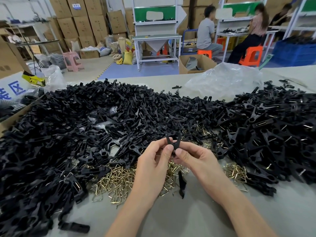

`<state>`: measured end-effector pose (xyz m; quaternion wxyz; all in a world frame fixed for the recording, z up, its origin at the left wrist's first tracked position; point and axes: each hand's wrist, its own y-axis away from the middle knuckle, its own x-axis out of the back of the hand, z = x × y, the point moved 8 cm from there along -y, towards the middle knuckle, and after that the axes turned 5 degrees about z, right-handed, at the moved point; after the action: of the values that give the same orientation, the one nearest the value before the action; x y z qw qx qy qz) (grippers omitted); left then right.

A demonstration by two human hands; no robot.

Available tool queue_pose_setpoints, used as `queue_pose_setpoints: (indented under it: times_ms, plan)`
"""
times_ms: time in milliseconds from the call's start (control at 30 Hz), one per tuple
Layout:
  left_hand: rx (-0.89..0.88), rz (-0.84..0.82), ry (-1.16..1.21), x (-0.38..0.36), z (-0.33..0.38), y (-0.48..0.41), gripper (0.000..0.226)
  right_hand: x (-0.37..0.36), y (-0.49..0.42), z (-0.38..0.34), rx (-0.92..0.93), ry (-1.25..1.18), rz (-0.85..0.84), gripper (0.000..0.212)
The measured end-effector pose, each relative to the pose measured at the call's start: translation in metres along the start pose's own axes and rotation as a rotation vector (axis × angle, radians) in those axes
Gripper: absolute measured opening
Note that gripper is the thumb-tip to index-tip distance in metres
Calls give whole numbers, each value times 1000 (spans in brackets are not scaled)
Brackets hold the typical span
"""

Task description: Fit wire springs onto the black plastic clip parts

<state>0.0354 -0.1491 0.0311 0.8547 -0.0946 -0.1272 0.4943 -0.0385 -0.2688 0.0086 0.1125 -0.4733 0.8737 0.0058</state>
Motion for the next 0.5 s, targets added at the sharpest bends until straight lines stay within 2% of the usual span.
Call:
queue_pose_setpoints:
  times_ms: [367, 433, 500]
  plan:
    - [21, 40, 41, 6, -1, -1, 23, 2, 0, -3, 15, 3, 24, 34]
    - [-24, 29, 16, 5, 5, 0, 30, 2, 1, -4, 20, -5, 29, 34]
    - [-134, 22, -144, 8, 12, 0, 35, 2, 1, -5, 38, -7, 32, 30]
